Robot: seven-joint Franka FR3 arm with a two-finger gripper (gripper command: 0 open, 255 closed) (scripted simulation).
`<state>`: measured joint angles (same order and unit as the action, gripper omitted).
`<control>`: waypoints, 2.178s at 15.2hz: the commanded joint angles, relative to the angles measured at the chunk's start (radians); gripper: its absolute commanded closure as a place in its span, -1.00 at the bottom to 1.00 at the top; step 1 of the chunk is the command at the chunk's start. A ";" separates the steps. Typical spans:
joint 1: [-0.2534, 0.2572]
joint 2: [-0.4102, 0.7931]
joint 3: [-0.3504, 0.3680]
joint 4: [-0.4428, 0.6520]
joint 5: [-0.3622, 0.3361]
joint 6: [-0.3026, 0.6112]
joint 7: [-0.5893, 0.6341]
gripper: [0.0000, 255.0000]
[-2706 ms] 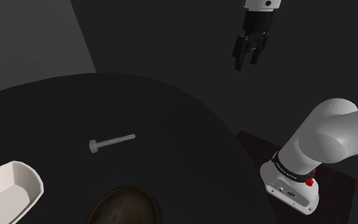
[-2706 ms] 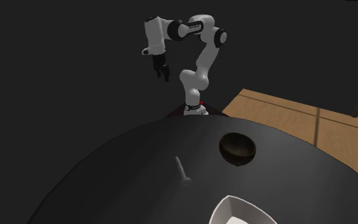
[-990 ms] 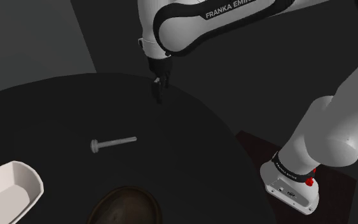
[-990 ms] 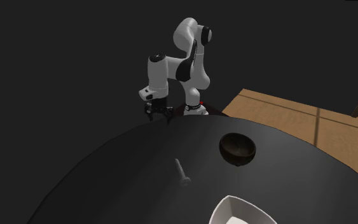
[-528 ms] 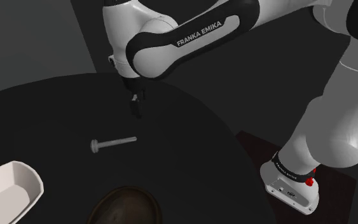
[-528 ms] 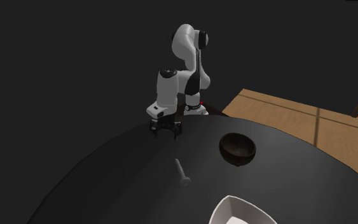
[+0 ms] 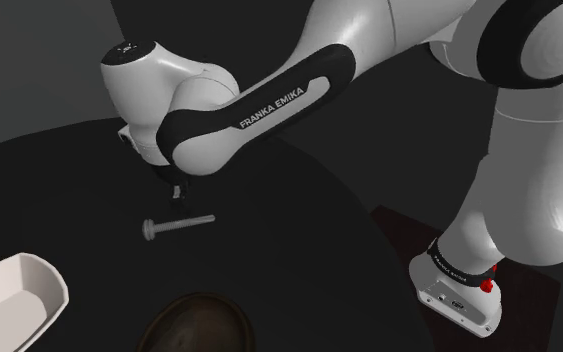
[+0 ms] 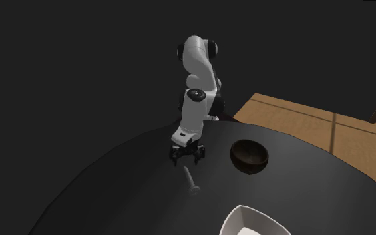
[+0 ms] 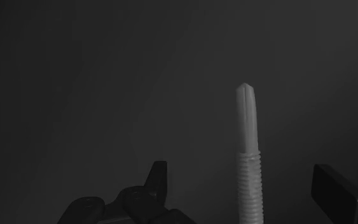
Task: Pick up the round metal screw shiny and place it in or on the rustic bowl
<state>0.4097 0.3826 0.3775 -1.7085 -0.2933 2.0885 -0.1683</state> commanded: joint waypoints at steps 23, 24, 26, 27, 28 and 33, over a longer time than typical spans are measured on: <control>0.053 0.128 -0.007 0.048 -0.082 0.077 -0.004 1.00; 0.053 0.128 -0.007 0.048 -0.082 0.077 -0.004 1.00; 0.053 0.128 -0.007 0.048 -0.082 0.077 -0.004 1.00; 0.053 0.128 -0.007 0.048 -0.082 0.077 -0.004 1.00; 0.053 0.128 -0.007 0.048 -0.082 0.077 -0.004 1.00; 0.049 0.099 0.003 0.072 -0.064 0.026 -0.020 1.00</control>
<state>0.4587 0.4853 0.3787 -1.6454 -0.3608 2.1271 -0.1849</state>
